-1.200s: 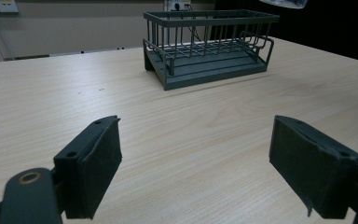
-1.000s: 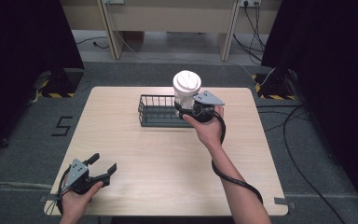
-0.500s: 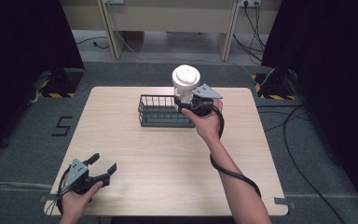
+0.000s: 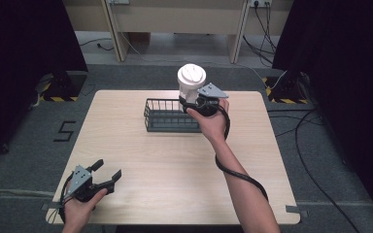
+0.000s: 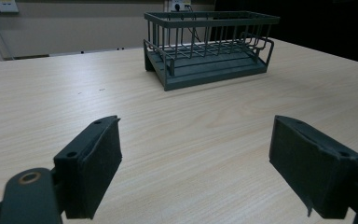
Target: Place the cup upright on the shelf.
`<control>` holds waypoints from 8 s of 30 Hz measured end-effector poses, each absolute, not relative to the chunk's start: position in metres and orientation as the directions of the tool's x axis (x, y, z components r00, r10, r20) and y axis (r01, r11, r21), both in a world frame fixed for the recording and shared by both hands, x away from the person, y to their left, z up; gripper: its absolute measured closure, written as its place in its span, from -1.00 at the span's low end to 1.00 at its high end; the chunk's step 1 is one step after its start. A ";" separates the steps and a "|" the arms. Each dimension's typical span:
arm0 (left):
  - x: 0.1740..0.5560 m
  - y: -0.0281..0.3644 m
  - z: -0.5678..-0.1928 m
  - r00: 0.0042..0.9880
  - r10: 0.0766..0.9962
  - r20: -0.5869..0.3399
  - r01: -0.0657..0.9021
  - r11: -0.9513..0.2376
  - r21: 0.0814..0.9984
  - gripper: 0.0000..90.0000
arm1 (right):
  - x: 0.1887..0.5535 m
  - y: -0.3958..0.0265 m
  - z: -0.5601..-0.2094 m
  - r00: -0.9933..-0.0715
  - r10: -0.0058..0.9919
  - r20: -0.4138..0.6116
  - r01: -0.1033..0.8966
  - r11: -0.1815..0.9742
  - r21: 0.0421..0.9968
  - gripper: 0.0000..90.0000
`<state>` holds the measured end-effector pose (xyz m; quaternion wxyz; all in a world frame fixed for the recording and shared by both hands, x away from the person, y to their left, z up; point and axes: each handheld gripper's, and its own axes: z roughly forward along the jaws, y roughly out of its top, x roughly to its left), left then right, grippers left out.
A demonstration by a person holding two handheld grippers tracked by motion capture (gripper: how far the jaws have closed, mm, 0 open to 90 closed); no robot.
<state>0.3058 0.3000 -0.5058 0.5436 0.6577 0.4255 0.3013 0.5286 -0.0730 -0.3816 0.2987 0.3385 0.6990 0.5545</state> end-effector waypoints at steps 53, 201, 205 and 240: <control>0.306 0.299 -0.506 0.463 0.883 -0.072 0.228 -0.040 0.973 -0.64 | 0.565 -0.036 -0.405 -0.557 0.830 0.011 0.216 0.132 0.967 -0.59; 0.305 0.292 -0.504 0.465 0.883 -0.058 0.217 -0.050 0.975 -0.65 | 0.489 -0.072 -0.441 -0.601 0.797 0.060 0.301 0.156 0.941 -0.58; 0.305 0.292 -0.505 0.464 0.884 -0.059 0.217 -0.050 0.975 -0.65 | 0.485 -0.077 -0.442 -0.601 0.797 0.062 0.303 0.156 0.940 -0.57; 0.303 0.292 -0.505 0.457 0.887 -0.062 0.219 -0.045 0.975 -0.66 | 0.420 -0.150 -0.471 -0.590 0.804 0.072 0.343 0.168 0.924 -0.54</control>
